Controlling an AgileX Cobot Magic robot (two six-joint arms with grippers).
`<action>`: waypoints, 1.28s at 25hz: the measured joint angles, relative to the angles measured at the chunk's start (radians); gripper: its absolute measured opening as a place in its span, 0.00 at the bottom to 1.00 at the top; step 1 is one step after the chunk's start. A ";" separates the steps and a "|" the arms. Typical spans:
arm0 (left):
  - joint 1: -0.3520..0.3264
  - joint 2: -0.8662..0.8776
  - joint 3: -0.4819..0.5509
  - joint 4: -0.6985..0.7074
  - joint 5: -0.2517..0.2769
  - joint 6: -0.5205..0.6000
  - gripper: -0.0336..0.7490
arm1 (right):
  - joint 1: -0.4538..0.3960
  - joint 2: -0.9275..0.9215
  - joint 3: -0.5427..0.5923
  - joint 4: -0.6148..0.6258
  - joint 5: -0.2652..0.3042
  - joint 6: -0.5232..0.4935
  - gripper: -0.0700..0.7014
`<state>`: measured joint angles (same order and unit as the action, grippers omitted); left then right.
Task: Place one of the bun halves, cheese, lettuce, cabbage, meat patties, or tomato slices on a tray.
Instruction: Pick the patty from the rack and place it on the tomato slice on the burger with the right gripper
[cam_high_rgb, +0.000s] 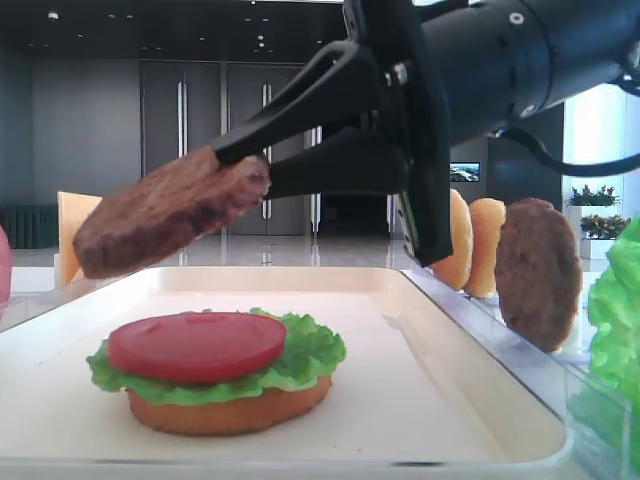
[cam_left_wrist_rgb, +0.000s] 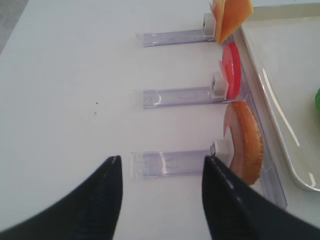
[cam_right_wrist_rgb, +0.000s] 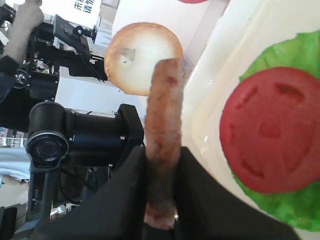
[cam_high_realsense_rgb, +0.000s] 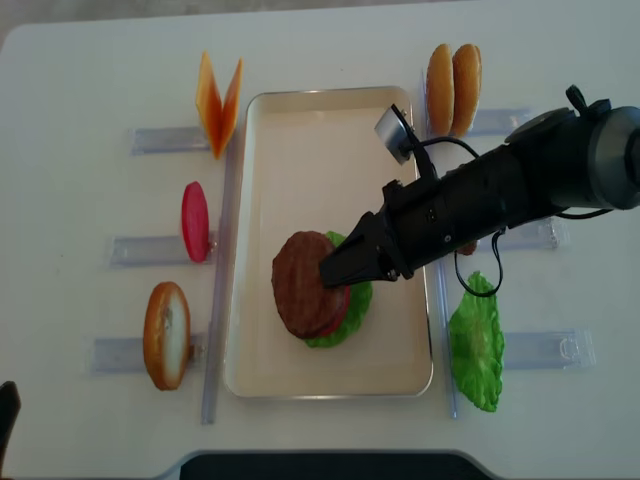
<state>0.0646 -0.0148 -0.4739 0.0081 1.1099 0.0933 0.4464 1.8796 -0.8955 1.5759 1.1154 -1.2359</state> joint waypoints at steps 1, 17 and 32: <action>0.000 0.000 0.000 0.000 0.000 0.000 0.53 | 0.000 0.009 0.000 0.006 -0.003 -0.002 0.28; 0.000 0.000 0.000 0.000 0.000 0.000 0.50 | 0.000 0.019 0.000 -0.021 -0.108 -0.040 0.28; 0.000 0.000 0.000 0.000 0.000 0.000 0.50 | 0.000 0.019 0.000 -0.036 -0.126 -0.034 0.28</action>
<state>0.0646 -0.0148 -0.4739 0.0081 1.1099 0.0933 0.4464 1.8983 -0.8955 1.5394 0.9898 -1.2700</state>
